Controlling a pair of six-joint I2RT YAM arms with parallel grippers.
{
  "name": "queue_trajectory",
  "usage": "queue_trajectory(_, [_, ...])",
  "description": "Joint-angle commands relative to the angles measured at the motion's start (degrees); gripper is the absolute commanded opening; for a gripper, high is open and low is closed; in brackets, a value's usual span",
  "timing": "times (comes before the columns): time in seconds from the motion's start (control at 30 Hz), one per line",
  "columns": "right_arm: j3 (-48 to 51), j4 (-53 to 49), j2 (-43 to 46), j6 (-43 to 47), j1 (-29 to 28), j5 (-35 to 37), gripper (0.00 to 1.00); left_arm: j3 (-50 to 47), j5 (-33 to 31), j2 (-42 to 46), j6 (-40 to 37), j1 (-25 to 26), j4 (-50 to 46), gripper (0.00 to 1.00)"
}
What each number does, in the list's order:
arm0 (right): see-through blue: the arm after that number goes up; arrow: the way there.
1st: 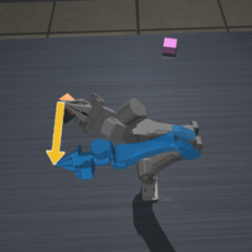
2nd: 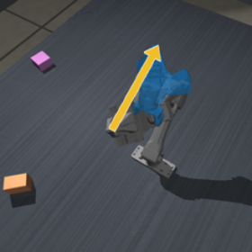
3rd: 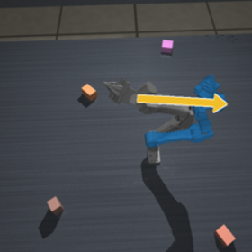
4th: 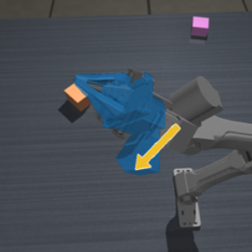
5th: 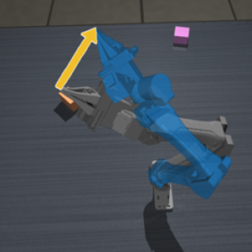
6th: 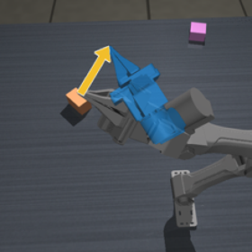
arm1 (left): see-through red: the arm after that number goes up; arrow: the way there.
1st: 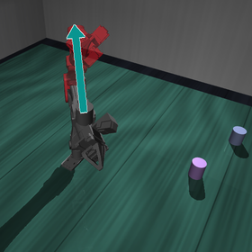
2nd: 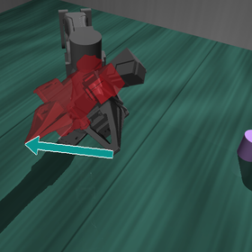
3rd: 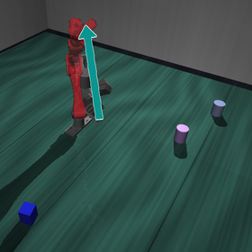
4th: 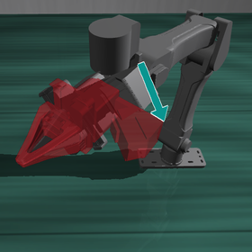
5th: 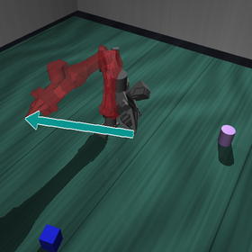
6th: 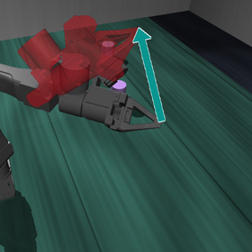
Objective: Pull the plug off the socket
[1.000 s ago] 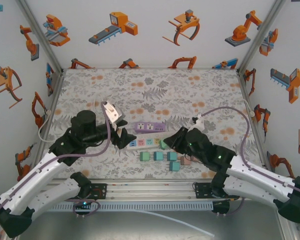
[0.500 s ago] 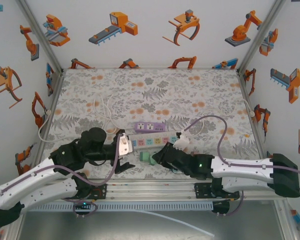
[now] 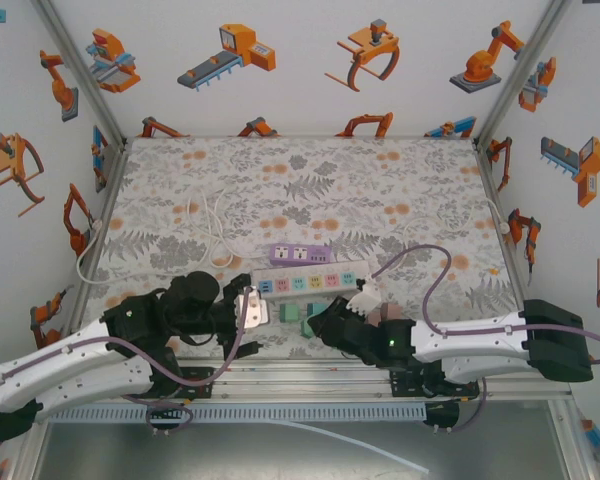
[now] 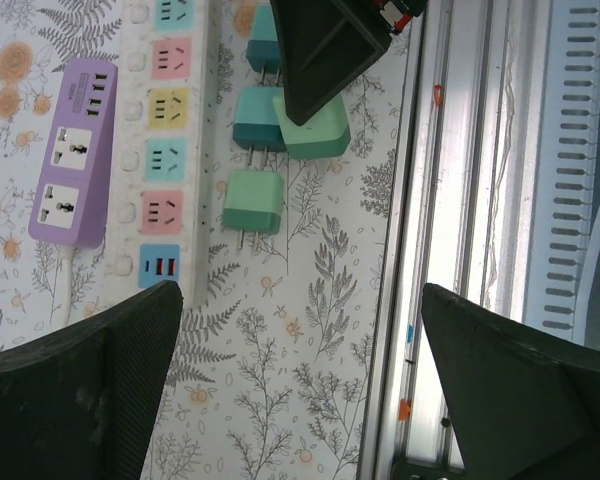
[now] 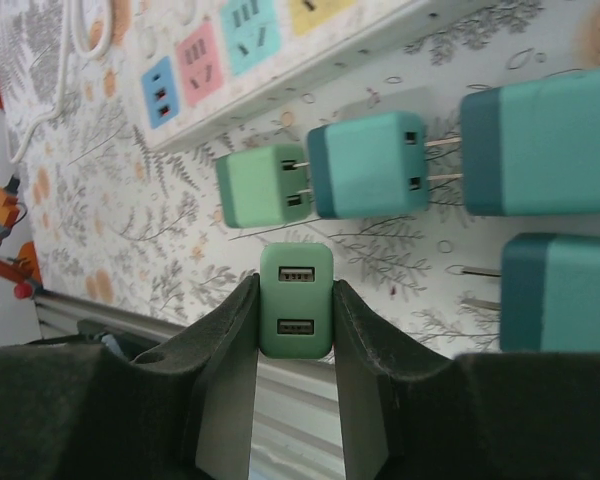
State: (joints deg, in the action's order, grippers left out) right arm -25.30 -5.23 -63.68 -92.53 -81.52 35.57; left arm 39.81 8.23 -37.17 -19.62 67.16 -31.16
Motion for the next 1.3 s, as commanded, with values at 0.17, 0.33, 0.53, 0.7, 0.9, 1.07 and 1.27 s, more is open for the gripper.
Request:
queue_trajectory(0.17, [2.8,2.53,-2.72,-3.95,-0.4,4.44,0.18,-0.94,-2.48,1.8,1.25,0.43,-0.46,0.97])
queue_trajectory(0.33, [2.23,-0.38,-3.2,-5.84,-0.4,3.79,0.29,-0.89,-3.02,1.27,1.61,0.5,-0.33,0.97])
queue_trajectory(0.53, [0.97,-3.83,-2.61,-6.48,-0.75,3.94,0.37,-0.91,-3.39,1.03,1.82,0.46,-0.17,0.97])
queue_trajectory(0.7, [0.51,-5.9,-1.17,-6.38,-0.99,4.0,0.4,-1.04,-3.86,1.13,1.8,0.47,-0.13,0.97])
queue_trajectory(0.9, [-0.22,-10.57,3.28,-5.96,-1.04,4.78,0.41,-1.4,-4.88,1.05,1.95,0.51,0.7,0.97])
queue_trajectory(1.07, [-0.78,-15.13,10.48,-1.73,-1.03,7.99,0.41,-1.38,-5.38,0.96,2.5,0.47,1.11,0.97])
queue_trajectory(1.27, [-4.18,-20.95,19.73,18.73,-0.8,18.8,0.42,-3.25,-8.59,4.19,5.18,0.54,6.71,0.97])
